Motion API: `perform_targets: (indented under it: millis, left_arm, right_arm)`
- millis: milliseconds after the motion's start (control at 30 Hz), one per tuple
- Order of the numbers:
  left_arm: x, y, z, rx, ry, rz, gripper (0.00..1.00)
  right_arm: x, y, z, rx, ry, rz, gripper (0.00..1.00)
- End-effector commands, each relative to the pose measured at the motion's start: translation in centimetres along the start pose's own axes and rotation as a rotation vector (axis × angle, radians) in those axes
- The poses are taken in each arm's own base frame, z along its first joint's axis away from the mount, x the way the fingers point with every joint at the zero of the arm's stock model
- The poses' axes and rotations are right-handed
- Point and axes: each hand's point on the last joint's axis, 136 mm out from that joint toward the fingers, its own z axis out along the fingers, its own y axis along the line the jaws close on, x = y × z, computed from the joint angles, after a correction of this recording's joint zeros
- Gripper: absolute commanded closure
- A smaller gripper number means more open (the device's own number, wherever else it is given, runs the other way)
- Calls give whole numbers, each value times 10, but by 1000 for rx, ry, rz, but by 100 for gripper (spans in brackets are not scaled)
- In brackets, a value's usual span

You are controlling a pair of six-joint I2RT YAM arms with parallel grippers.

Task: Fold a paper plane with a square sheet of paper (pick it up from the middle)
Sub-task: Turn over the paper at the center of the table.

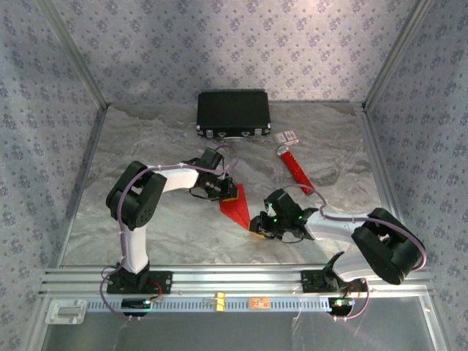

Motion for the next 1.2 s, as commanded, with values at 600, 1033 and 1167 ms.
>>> perform_targets:
  millis: [600, 1033, 1167]
  left_arm:
    - [12, 31, 7, -57, 12, -96, 87]
    - [14, 35, 5, -46, -6, -124, 88]
    - [13, 33, 5, -35, -8, -127, 88]
  right_arm:
    - [8, -16, 2, 48, 1, 60, 74]
    - [10, -15, -2, 41, -9, 55, 74]
    - [5, -11, -1, 19, -33, 65, 73]
